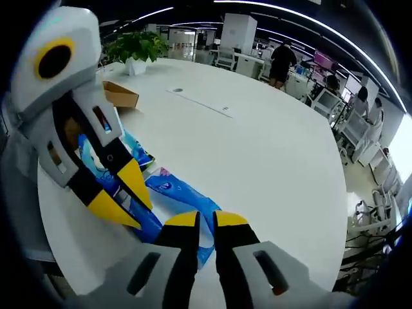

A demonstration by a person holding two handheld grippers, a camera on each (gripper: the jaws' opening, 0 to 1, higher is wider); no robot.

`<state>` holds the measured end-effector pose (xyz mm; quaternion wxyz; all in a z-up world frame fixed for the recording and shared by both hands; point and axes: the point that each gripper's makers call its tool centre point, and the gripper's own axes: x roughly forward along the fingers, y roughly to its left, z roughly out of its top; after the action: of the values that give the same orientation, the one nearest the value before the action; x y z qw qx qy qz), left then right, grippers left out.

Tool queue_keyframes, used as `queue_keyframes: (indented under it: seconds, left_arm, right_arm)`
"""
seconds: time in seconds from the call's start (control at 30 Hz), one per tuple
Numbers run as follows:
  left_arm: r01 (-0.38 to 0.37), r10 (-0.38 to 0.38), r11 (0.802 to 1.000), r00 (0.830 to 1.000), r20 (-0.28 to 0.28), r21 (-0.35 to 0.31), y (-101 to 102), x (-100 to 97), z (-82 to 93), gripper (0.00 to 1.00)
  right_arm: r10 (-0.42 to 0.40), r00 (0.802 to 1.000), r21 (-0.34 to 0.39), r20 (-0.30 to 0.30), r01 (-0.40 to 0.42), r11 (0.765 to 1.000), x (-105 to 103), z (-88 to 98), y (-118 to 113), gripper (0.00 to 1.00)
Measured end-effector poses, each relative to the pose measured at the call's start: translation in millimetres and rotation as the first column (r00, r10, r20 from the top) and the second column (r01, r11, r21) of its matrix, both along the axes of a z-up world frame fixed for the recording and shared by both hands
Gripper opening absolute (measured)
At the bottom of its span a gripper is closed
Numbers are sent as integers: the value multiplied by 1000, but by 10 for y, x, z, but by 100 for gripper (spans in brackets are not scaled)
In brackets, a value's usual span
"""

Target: Operate the shoe box by opening the lid, removing the specified soft item, and placing it in the target area until the item is outside and the box remains undamaged.

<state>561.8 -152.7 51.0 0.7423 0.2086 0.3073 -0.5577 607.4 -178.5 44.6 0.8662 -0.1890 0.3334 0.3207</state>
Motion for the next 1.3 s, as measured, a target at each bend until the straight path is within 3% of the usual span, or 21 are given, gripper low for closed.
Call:
queue_keyframes:
  seconds: [0.3,0.53,0.7,0.97,1.2,1.3]
  left_arm:
    - [-25,25,999,1000,5,-27,171,-69,161,17]
    - [-50,51,996,999,3,-71,333,-157,386,28]
    - [-71,68,986,997,-23,-148,432,-229,603,34]
    - [-115,115,976,993,-9,-185,733,-248,832,45]
    - [-195,192,957,981,-33,-214,1049,-269,932,50]
    - [-239,246,945,969,4,-223,1249,-218,992,50]
  right_arm:
    - [-35,999,16,6,35,999,-150,140,-4,12]
    - [-50,998,40,23,49,998,-334,286,54,18]
    - [-54,998,47,39,52,998,-445,405,109,22]
    - [-76,995,68,63,72,995,-571,569,198,28]
    - [-84,994,82,73,78,994,-683,698,316,34]
    - [-86,992,80,91,79,994,-714,768,356,35]
